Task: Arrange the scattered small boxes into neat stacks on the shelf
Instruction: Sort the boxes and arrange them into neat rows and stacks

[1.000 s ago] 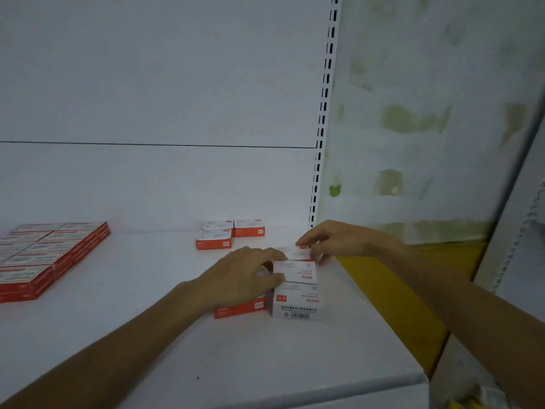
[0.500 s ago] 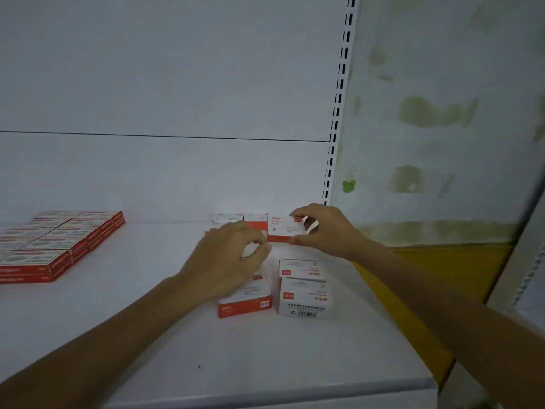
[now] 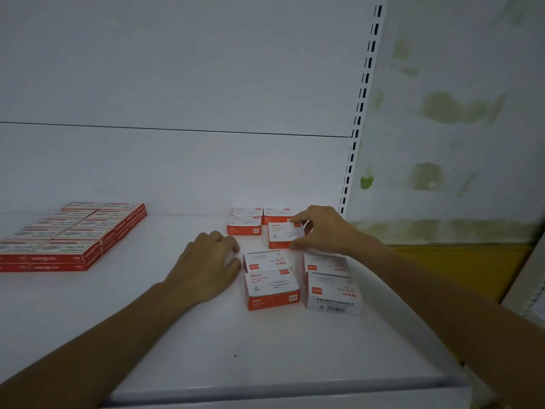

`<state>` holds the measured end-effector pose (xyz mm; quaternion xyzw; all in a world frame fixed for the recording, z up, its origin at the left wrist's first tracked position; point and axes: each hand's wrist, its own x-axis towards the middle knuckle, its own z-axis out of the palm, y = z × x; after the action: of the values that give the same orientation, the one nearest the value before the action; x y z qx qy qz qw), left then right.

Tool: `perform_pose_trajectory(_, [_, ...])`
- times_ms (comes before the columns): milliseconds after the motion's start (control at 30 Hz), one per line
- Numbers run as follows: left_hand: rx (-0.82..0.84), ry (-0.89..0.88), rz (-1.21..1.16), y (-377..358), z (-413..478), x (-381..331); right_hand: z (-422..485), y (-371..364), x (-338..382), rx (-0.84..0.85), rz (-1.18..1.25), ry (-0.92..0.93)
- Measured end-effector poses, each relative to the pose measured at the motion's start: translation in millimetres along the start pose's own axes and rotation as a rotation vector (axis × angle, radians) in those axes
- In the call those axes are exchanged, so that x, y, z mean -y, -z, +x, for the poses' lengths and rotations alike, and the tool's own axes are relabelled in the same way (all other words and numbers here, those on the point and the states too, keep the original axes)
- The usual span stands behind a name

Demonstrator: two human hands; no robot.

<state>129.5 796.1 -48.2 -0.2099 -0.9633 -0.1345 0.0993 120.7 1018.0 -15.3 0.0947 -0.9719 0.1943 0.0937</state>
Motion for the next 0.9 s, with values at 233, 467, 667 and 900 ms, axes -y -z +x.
perform_pose_trajectory(233, [0.055, 0.03, -0.005, -0.3, 3.8, -1.4, 12.6, -13.1, -3.9, 0.009, 0.051, -0.161])
perform_pose_trajectory(467, [0.105, 0.014, -0.006, -5.7, 10.0, -1.1, 26.1, -17.9, -2.0, -0.013, 0.031, -0.195])
perform_pose_trajectory(667, [0.088, 0.008, -0.001, -8.0, 11.3, 0.7, 39.0, -19.6, 3.4, -0.023, -0.011, -0.208])
perform_pose_trajectory(900, [0.081, 0.005, -0.009, -6.7, 9.8, -0.4, 37.7, -21.0, 5.8, -0.04, -0.078, -0.234])
